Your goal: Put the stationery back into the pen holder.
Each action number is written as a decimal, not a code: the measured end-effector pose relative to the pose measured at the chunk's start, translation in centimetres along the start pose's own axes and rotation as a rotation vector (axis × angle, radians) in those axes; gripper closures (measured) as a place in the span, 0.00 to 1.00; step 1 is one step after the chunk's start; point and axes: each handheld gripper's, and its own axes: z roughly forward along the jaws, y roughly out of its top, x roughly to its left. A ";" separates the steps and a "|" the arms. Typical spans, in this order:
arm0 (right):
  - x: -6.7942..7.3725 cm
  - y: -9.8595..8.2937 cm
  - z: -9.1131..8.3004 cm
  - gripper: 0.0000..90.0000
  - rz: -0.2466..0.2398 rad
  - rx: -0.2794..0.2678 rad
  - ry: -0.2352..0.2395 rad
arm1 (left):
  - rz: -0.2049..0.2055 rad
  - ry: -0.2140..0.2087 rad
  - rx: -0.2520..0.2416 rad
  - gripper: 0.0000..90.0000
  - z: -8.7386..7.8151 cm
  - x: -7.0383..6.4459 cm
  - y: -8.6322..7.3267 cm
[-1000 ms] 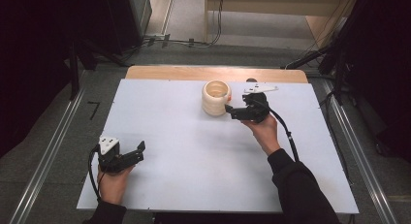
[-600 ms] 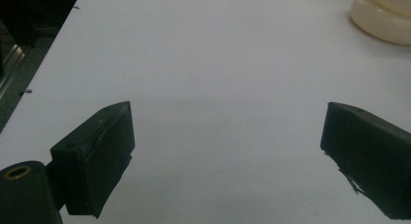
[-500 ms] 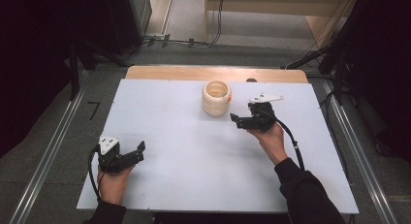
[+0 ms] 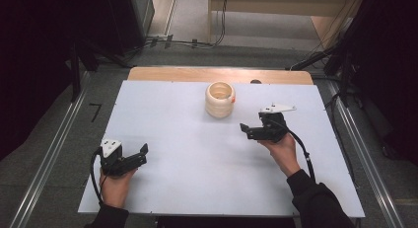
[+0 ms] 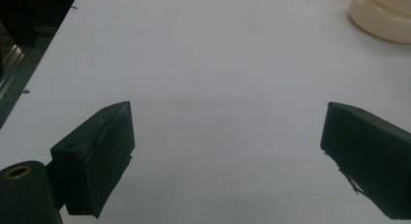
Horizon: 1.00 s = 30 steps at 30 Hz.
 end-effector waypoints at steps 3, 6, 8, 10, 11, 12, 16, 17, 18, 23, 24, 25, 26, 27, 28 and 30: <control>-0.1 -0.4 -0.4 0.13 -0.001 -0.002 -0.001 | -0.001 0.001 0.001 0.07 0.0 0.0 0.0; -0.2 -0.9 -0.8 0.13 0.002 -0.004 -0.002 | 0.001 0.001 0.003 0.07 0.0 0.0 0.0; -0.3 -1.1 -1.1 0.13 0.007 -0.007 -0.001 | 0.002 0.002 0.005 0.07 0.0 0.0 0.0; -0.5 -1.3 -1.4 0.13 0.008 -0.005 -0.004 | 0.003 0.002 0.005 0.07 0.0 0.0 0.0; -0.6 -1.4 -1.5 0.13 0.010 -0.008 -0.005 | 0.003 0.002 0.004 0.07 0.0 0.0 0.0; -0.6 -1.4 -1.7 0.13 0.010 -0.009 -0.006 | 0.003 0.003 0.003 0.07 0.0 0.0 0.0; -0.9 -1.6 -2.1 0.13 0.016 -0.011 -0.010 | 0.002 0.003 0.005 0.07 0.0 0.0 0.0; -0.9 -1.6 -2.2 0.13 0.016 -0.011 -0.011 | 0.002 0.003 0.005 0.07 0.0 0.0 0.0; -1.0 -1.7 -2.3 0.13 0.016 -0.014 -0.015 | 0.002 0.002 0.004 0.07 0.0 0.0 0.0; -1.2 -2.0 -2.6 0.13 0.021 -0.011 -0.014 | 0.001 0.003 0.006 0.07 0.0 0.0 0.0; -1.2 -2.0 -2.6 0.13 0.021 -0.010 -0.014 | 0.003 0.003 0.006 0.07 0.0 0.0 0.0; -1.2 -2.1 -2.7 0.13 0.023 -0.008 -0.015 | 0.002 0.003 0.005 0.07 0.0 0.0 0.0; -1.3 -2.2 -2.7 0.13 0.022 -0.008 -0.018 | 0.001 0.003 0.006 0.07 0.0 0.0 0.0; -1.3 -2.2 -2.8 0.13 0.024 -0.006 -0.019 | 0.001 0.003 0.006 0.07 0.0 0.0 0.0; -1.5 -2.3 -2.8 0.13 0.028 -0.004 -0.019 | 0.001 0.003 0.006 0.07 0.0 0.0 0.0; -1.7 -2.4 -2.9 0.13 0.032 0.000 -0.022 | 0.002 0.002 0.007 0.07 0.0 0.0 0.0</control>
